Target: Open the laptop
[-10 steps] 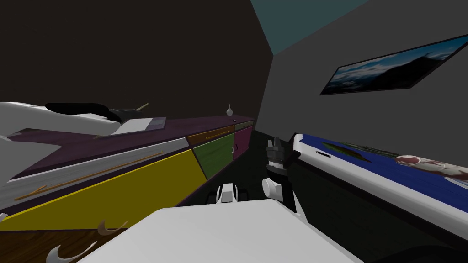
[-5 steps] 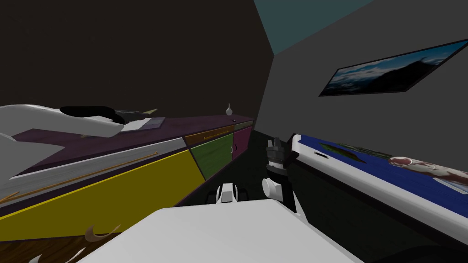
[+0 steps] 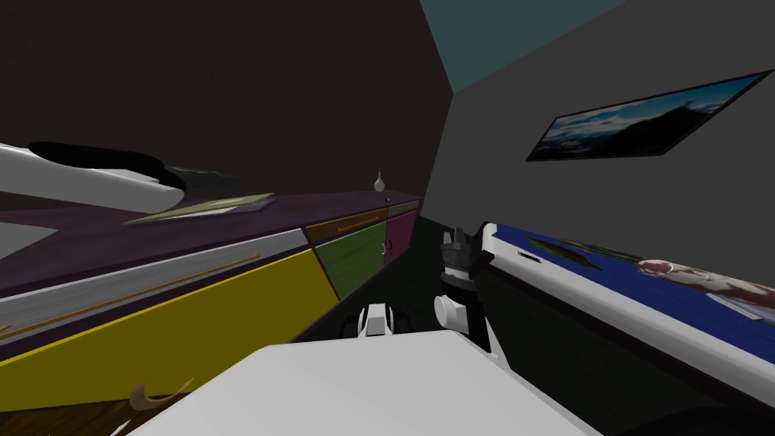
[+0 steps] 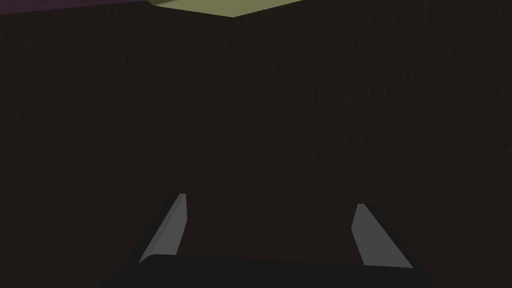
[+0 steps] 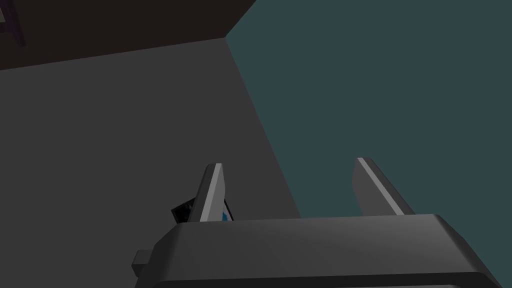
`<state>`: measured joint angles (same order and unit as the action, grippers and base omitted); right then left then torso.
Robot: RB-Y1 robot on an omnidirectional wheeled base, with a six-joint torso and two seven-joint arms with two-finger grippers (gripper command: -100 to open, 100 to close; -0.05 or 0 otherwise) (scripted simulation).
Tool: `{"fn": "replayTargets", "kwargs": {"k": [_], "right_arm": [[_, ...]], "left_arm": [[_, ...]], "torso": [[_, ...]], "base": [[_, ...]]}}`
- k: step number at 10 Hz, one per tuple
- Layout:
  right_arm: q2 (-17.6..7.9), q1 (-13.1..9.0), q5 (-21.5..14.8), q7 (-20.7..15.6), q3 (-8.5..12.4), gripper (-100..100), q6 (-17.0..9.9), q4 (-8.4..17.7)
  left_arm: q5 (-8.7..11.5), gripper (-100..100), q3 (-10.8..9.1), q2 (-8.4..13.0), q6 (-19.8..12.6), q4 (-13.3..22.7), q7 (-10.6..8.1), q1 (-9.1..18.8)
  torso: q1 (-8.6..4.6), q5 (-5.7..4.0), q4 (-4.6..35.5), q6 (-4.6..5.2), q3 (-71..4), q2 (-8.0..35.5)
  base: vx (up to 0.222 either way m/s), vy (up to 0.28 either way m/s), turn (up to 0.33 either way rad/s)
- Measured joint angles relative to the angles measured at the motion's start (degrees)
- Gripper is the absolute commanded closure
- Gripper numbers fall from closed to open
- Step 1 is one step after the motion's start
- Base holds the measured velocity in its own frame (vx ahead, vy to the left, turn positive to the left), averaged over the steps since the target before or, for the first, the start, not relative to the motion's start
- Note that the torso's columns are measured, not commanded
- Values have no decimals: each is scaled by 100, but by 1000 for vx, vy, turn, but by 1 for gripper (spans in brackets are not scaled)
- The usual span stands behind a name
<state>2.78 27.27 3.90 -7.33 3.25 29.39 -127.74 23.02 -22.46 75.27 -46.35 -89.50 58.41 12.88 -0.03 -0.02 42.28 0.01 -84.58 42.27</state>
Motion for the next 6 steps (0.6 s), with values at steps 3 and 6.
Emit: {"fn": "replayTargets", "kwargs": {"k": [3,6], "right_arm": [[0,0,0,0,0,0,0,0],[0,0,0,0,0,0,0,0]], "left_arm": [[13,0,0,14,-30,-2,11,11],[13,0,0,14,-30,-2,11,11]], "torso": [[6,3,1,-1,3,4],[3,2,0,-1,1,1]], "base": [[0,0,0],[0,0,0]]}}
